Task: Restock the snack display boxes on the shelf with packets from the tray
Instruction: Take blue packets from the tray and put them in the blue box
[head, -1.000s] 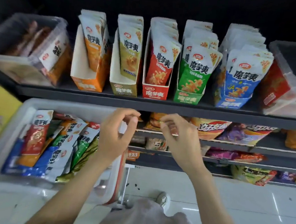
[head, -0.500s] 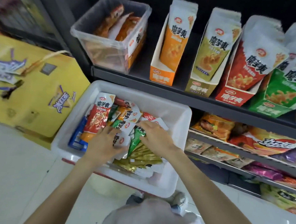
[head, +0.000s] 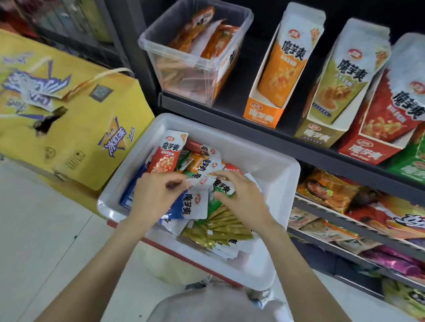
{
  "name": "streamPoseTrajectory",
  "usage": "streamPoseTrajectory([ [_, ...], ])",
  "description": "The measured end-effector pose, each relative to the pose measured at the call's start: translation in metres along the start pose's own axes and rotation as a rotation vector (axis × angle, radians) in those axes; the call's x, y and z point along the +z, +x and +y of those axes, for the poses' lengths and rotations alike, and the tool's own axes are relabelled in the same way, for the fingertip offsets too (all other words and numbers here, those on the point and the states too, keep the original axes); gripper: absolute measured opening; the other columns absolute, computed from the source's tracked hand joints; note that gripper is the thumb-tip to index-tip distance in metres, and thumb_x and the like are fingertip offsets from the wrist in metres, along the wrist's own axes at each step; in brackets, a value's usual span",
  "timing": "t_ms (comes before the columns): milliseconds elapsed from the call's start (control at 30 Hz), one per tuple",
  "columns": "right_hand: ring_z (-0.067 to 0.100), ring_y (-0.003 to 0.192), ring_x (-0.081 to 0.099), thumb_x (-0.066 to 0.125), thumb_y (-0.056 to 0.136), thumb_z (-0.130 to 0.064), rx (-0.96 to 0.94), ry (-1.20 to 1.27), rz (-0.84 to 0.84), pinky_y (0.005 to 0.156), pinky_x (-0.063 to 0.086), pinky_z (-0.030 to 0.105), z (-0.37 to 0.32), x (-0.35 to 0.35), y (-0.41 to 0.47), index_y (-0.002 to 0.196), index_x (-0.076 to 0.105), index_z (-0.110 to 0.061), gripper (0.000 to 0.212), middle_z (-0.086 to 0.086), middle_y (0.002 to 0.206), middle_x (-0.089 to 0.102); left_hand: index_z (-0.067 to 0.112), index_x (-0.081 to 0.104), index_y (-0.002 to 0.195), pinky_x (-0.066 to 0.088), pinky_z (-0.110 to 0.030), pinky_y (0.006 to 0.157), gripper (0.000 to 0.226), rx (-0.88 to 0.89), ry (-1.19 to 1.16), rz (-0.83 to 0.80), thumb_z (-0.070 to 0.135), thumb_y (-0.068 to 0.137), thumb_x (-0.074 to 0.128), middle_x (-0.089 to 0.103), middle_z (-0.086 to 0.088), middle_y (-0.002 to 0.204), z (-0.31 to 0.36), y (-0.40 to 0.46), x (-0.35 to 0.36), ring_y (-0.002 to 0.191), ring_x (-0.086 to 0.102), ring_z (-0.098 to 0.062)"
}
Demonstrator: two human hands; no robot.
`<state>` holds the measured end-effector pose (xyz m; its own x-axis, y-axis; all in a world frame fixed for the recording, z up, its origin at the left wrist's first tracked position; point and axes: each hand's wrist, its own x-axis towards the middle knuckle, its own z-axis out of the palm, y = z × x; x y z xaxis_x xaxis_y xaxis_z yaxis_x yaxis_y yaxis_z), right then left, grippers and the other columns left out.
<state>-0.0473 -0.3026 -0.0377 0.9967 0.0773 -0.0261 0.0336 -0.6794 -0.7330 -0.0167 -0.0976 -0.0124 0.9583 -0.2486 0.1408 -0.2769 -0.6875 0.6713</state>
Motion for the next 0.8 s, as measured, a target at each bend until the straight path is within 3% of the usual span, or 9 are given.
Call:
streamPoseTrajectory([
  [67, 0.004, 0.11, 0.051, 0.066, 0.087, -0.019, 0.014, 0.119, 0.065, 0.091, 0.036, 0.014, -0.008, -0.011, -0.003, 0.124, 0.057, -0.023, 0.038, -0.008, 0.122, 0.059, 0.021, 0.076, 0.083, 0.049, -0.011, 0.064, 0.012, -0.115, -0.076, 0.001, 0.02, 0.073, 0.081, 0.073, 0.009, 0.077, 0.008, 0.008, -0.002, 0.067, 0.064, 0.003],
  [167, 0.001, 0.106, 0.055, 0.068, 0.086, -0.017, 0.028, 0.212, 0.065, 0.089, 0.037, 0.007, -0.014, -0.019, -0.007, 0.122, 0.058, -0.021, 0.038, -0.007, 0.121, 0.061, 0.022, 0.072, 0.076, 0.048, -0.014, 0.059, 0.018, -0.202, -0.212, -0.163, 0.027, 0.065, 0.085, 0.07, 0.011, 0.071, 0.016, 0.014, 0.004, 0.063, 0.063, 0.0],
  [233, 0.002, 0.106, 0.056, 0.069, 0.085, -0.017, 0.042, 0.254, 0.048, 0.091, 0.04, 0.011, -0.014, -0.022, -0.009, 0.123, 0.057, -0.023, 0.04, -0.007, 0.12, 0.062, 0.023, 0.071, 0.079, 0.046, -0.013, 0.054, 0.015, -0.216, -0.303, -0.198, 0.026, 0.068, 0.082, 0.07, 0.011, 0.07, 0.024, 0.014, 0.009, 0.059, 0.061, 0.001],
  [300, 0.002, 0.107, 0.057, 0.07, 0.085, -0.016, 0.065, 0.323, 0.046, 0.094, 0.044, 0.018, -0.013, -0.027, -0.013, 0.125, 0.054, -0.026, 0.044, -0.007, 0.118, 0.062, 0.027, 0.071, 0.081, 0.048, -0.013, 0.057, 0.013, -0.215, -0.396, -0.084, 0.02, 0.074, 0.078, 0.07, 0.015, 0.071, 0.034, 0.014, 0.01, 0.063, 0.063, 0.003],
  [400, 0.004, 0.104, 0.061, 0.07, 0.085, -0.014, 0.118, 0.555, 0.072, 0.088, 0.048, 0.017, -0.017, -0.043, -0.017, 0.128, 0.048, -0.025, 0.049, -0.006, 0.114, 0.064, 0.025, 0.07, 0.08, 0.049, -0.014, 0.062, 0.014, -0.235, -0.581, 0.11, 0.012, 0.079, 0.074, 0.071, 0.015, 0.073, 0.057, 0.021, 0.003, 0.069, 0.066, -0.001],
  [500, 0.0, 0.087, 0.063, 0.071, 0.083, -0.017, 0.137, 0.632, 0.095, 0.076, 0.049, 0.014, -0.023, -0.064, -0.02, 0.123, 0.051, -0.026, 0.045, -0.008, 0.102, 0.067, 0.022, 0.071, 0.076, 0.055, -0.025, 0.064, 0.013, -0.276, -0.766, 0.131, 0.01, 0.08, 0.072, 0.072, 0.003, 0.073, 0.081, 0.026, 0.002, 0.07, 0.067, -0.012],
  [567, -0.001, 0.076, 0.063, 0.072, 0.083, -0.018, 0.121, 0.588, 0.099, 0.072, 0.047, 0.012, -0.024, -0.076, -0.023, 0.111, 0.056, -0.029, 0.034, -0.007, 0.088, 0.069, 0.023, 0.072, 0.074, 0.055, -0.032, 0.065, 0.013, -0.289, -0.807, 0.104, 0.011, 0.079, 0.073, 0.073, 0.0, 0.074, 0.093, 0.029, 0.006, 0.071, 0.067, -0.016],
  [633, 0.001, 0.073, 0.063, 0.072, 0.083, -0.017, 0.115, 0.577, 0.106, 0.069, 0.049, 0.014, -0.024, -0.085, -0.029, 0.098, 0.057, -0.033, 0.026, -0.008, 0.08, 0.069, 0.021, 0.071, 0.079, 0.053, -0.025, 0.06, 0.008, -0.276, -0.794, 0.071, 0.013, 0.08, 0.073, 0.073, 0.002, 0.073, 0.102, 0.031, 0.011, 0.069, 0.067, -0.012],
  [800, 0.003, 0.072, 0.065, 0.07, 0.084, -0.013, 0.153, 0.614, 0.318, 0.053, 0.046, 0.015, -0.01, -0.105, -0.047, 0.085, 0.056, -0.027, 0.02, -0.002, 0.08, 0.068, 0.028, 0.065, 0.093, 0.053, -0.018, 0.064, 0.021, -0.142, -0.694, -0.178, 0.012, 0.081, 0.071, 0.072, 0.016, 0.081, 0.127, 0.031, 0.03, 0.078, 0.066, -0.001],
])
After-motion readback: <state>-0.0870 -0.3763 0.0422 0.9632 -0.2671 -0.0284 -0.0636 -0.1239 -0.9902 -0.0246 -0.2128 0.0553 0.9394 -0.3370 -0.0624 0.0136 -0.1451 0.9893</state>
